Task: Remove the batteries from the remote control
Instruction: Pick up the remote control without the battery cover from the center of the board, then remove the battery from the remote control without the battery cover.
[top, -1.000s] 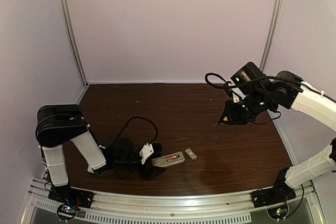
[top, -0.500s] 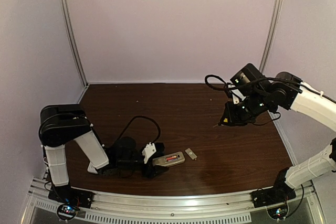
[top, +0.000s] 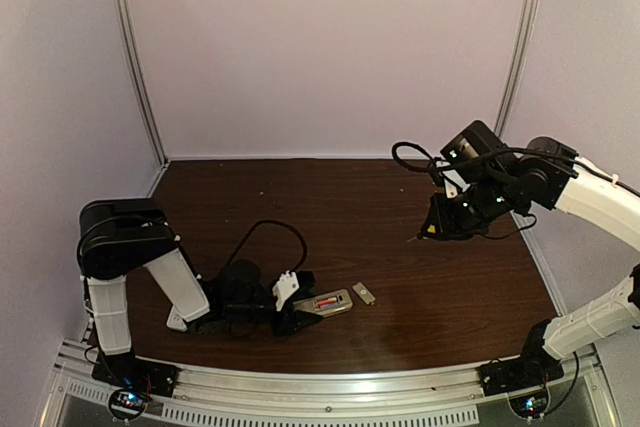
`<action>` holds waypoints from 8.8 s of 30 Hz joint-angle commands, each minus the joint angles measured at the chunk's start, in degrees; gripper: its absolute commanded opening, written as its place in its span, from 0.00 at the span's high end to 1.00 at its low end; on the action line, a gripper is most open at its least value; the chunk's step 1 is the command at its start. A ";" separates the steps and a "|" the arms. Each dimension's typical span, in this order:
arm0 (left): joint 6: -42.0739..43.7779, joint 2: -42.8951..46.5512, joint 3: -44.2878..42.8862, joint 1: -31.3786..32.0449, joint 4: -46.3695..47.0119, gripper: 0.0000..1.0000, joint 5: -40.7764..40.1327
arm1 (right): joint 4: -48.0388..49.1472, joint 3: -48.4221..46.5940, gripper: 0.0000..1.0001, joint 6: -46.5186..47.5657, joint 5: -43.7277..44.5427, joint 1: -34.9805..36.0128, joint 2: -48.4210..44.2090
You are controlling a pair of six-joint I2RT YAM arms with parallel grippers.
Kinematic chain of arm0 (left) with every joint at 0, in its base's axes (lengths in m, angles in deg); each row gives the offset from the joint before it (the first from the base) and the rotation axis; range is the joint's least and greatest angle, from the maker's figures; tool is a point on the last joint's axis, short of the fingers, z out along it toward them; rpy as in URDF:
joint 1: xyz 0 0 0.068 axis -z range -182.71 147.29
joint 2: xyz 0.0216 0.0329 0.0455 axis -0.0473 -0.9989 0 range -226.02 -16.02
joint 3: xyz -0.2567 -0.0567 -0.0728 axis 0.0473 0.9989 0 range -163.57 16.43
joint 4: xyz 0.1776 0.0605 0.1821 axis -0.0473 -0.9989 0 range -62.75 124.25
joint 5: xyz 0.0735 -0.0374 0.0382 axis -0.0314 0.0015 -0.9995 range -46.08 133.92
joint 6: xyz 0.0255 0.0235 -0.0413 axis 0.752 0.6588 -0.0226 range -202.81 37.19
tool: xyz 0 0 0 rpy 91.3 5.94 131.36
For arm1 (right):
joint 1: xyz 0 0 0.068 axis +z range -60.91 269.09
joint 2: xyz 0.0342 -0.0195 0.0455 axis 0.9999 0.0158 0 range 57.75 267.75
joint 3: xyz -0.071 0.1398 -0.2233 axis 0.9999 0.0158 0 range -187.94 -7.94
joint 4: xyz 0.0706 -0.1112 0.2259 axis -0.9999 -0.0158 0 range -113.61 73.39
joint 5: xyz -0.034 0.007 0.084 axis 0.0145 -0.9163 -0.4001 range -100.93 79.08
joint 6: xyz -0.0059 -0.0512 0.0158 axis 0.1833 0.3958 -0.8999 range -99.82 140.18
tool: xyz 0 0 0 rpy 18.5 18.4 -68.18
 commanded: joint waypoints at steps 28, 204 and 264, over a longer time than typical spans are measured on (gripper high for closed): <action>9.76 20.84 -9.16 0.31 -30.31 1.00 -7.10 | 3.79 0.87 1.00 0.21 0.35 -0.31 -2.05; 12.94 25.86 -18.56 6.38 -42.00 1.00 -13.29 | 31.01 11.86 1.00 2.26 -22.56 9.15 9.67; 10.44 18.33 -15.93 6.53 -30.05 1.00 -6.65 | 60.44 27.31 1.00 -5.28 -43.01 5.73 5.98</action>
